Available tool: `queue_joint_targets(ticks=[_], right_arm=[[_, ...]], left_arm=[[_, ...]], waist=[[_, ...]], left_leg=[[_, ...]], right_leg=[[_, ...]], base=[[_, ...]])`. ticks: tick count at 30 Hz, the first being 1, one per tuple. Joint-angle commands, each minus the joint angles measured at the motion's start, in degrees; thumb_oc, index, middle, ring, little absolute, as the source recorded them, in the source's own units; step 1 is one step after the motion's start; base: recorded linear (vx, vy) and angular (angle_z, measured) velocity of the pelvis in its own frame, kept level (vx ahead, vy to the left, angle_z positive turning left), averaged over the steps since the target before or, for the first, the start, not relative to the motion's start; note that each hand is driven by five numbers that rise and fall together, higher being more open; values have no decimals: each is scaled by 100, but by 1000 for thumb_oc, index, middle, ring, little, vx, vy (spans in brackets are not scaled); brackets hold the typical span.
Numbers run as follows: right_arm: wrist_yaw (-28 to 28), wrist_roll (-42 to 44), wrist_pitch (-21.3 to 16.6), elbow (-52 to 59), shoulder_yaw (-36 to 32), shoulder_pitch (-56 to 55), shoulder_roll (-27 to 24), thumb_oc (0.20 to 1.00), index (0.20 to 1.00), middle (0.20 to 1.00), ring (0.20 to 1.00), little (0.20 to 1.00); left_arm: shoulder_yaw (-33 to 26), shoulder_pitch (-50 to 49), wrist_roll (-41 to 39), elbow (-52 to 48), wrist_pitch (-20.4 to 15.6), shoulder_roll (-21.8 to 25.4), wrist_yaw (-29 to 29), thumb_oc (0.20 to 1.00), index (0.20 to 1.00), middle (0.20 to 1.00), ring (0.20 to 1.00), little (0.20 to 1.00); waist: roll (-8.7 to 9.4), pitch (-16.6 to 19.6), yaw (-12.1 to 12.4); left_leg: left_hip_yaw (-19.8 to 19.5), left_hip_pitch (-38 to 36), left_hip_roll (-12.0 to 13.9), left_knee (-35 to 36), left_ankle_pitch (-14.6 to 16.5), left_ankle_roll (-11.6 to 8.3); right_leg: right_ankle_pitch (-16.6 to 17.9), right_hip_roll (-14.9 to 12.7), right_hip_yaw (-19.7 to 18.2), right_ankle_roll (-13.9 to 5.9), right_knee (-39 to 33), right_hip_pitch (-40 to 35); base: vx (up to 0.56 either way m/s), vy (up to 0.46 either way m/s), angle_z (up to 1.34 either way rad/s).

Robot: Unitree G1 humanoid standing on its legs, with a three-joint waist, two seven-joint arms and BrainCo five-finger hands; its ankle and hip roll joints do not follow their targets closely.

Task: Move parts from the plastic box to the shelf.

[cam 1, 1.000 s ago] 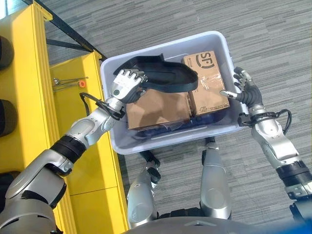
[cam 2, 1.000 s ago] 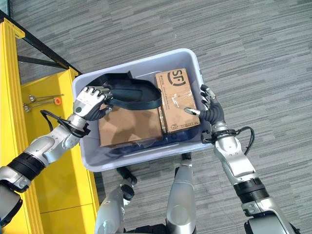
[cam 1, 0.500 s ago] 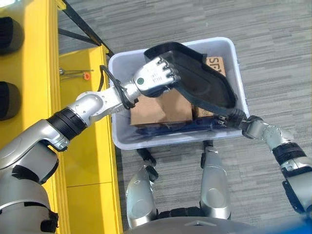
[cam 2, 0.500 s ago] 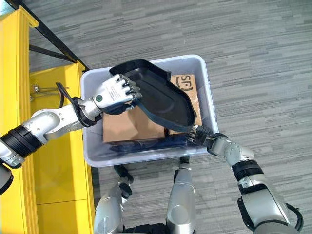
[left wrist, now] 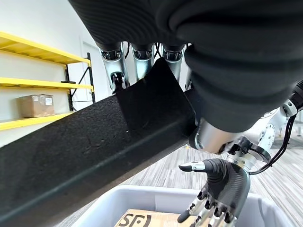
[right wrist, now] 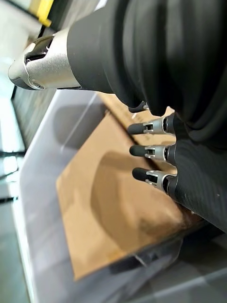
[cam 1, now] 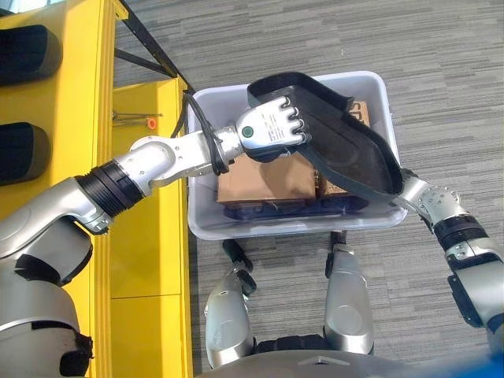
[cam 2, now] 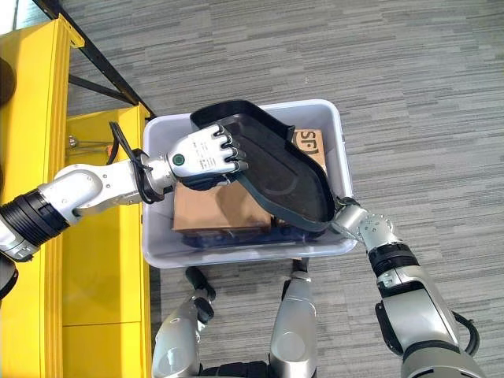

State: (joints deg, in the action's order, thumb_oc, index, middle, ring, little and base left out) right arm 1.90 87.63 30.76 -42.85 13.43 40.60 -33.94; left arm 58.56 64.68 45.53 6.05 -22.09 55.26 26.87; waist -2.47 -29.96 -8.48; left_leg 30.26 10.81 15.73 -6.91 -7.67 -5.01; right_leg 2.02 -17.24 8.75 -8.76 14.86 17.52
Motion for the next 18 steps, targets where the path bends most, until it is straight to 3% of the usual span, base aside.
queue_joint_targets(ticks=[1,13,18], right_arm=[[-57,336,-84,40,-341,91,120,1000,1000,1000,1000,1000],[-1002,125,-386,-806,-883,150,-146,1000,1000,1000,1000,1000],[-989,-235,-165,-1252,-888,490,-315,1000,1000,1000,1000,1000]], left_arm=[[-127,270,-536,-398,43,338,44,200,200,200,200,200],[-266,-124,-564,-424,97,644,-38,200,200,200,200,200],[-239,-75,-647,-512,22,748,12,200,200,200,200,200]], waist=[[72,139,120],[-84,178,111],[-155,181,166]], left_leg=[[-184,-156,143,-610,956,-280],[-83,-336,76,-499,959,-274],[-91,-358,43,-473,955,-271]], right_leg=[[-580,55,292,52,440,10],[-552,17,254,46,350,-84],[-552,-20,264,40,348,-98]], base=[[0,0,0],[2,22,1],[-7,22,1]])
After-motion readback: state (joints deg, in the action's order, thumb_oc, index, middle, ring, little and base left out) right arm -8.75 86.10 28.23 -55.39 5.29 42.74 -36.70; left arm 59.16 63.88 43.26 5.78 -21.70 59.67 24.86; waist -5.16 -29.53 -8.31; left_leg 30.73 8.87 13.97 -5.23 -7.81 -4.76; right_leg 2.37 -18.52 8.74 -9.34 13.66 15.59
